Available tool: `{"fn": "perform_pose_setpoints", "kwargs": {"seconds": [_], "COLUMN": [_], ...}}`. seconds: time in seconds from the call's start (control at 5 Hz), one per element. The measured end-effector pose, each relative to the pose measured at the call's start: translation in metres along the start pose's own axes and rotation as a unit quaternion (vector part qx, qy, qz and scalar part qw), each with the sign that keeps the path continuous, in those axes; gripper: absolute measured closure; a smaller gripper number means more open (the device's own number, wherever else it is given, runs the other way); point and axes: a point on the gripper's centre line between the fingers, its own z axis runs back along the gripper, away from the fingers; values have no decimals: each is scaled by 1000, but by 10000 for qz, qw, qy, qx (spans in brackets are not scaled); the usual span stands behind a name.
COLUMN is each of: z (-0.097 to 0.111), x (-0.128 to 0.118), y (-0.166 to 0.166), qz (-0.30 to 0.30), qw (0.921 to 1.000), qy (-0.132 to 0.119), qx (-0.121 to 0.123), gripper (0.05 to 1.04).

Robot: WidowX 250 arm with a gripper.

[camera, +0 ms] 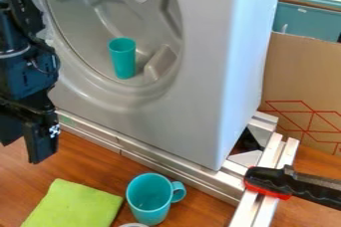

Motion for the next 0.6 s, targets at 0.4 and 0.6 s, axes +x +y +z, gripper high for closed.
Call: {"fn": "perform_pose_setpoints", "kwargs": {"seconds": [0.4,0.6], "z": [11,44], "x": [18,38], "y": [9,36], "qz": [-40,223], "qw": [9993,9938], "qy": [-354,-1063], "qx": [72,226], "gripper": [83,83]}}
